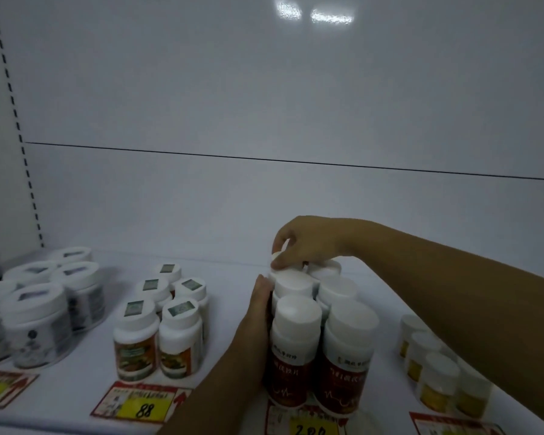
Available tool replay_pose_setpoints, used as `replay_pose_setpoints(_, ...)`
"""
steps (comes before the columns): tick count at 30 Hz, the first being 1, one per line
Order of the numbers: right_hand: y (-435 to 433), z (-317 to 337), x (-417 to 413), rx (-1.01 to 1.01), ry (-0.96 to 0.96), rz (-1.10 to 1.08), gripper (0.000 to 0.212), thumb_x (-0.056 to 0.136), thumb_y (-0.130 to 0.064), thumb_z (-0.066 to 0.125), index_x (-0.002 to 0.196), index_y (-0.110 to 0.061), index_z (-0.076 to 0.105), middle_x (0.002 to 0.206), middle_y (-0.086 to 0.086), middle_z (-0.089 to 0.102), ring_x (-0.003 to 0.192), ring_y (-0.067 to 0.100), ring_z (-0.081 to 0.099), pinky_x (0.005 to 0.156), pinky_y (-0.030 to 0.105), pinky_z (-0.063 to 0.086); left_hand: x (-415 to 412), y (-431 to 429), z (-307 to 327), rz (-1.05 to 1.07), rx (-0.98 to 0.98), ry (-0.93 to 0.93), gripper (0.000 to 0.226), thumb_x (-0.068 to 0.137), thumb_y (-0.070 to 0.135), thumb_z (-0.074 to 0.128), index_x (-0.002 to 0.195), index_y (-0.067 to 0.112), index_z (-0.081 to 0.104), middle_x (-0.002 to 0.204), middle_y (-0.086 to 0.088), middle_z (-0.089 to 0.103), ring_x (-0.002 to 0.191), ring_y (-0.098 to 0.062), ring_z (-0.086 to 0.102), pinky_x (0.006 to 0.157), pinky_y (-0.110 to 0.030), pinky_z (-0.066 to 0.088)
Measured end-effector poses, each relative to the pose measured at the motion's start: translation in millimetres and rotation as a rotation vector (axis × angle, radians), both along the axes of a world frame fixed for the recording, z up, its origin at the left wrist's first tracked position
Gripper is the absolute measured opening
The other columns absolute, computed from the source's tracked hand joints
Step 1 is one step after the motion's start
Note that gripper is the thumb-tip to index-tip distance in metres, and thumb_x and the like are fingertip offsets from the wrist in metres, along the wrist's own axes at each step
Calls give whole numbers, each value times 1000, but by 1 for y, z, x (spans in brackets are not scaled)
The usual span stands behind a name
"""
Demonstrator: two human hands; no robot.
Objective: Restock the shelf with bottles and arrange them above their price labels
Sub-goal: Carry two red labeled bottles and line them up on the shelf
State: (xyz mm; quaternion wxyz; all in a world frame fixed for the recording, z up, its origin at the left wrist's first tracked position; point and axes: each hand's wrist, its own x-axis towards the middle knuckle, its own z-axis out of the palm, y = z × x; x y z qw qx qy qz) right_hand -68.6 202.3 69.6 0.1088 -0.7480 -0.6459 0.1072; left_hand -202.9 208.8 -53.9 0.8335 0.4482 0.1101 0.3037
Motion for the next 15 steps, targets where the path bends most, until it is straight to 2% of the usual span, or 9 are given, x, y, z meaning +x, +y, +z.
replay_pose_setpoints(2,-5,1,0,-12,-10,10,32,81,-44,65,105,-23,68,87,-21,56,82,4,56,82,27,47,3,4,-3,-3,3,20,57,98,50,28,124,10,61,110,-11,70,104,-24,64,99,-40,42)
replay_pose_setpoints(5,-13,5,-2,-46,-10,11,36,82,-42,65,112,-22,68,93,-19,61,92,9,60,86,26,47,0,5,-3,-4,11,62,57,93,53,35,119,13,65,120,-14,67,116,-29,58,109,-45,37)
replay_pose_setpoints(8,-17,4,-6,-68,-42,12,40,85,-44,60,120,-23,65,118,-11,63,105,11,56,96,29,43,-1,4,-1,34,44,113,58,86,56,39,116,15,67,118,-14,68,117,-30,59,108,-47,38)
replay_pose_setpoints(10,-21,4,-7,-81,-65,-5,49,87,-49,55,130,-25,56,135,-8,55,114,13,51,104,32,37,-2,3,0,52,27,143,58,84,57,40,112,15,69,114,-15,70,113,-31,61,103,-44,43)
replay_pose_setpoints(13,-35,6,0,85,-1,-96,57,91,-54,44,139,-24,44,146,-4,43,132,17,39,109,34,28,-4,1,4,28,37,155,56,91,54,33,107,16,72,109,-13,73,109,-30,64,97,-42,46)
replay_pose_setpoints(15,-47,2,12,262,200,-203,56,93,-53,42,137,-20,45,145,-2,43,130,18,41,107,32,31,-4,1,5,3,42,157,57,94,53,29,101,18,74,108,-12,74,107,-30,65,96,-42,46)
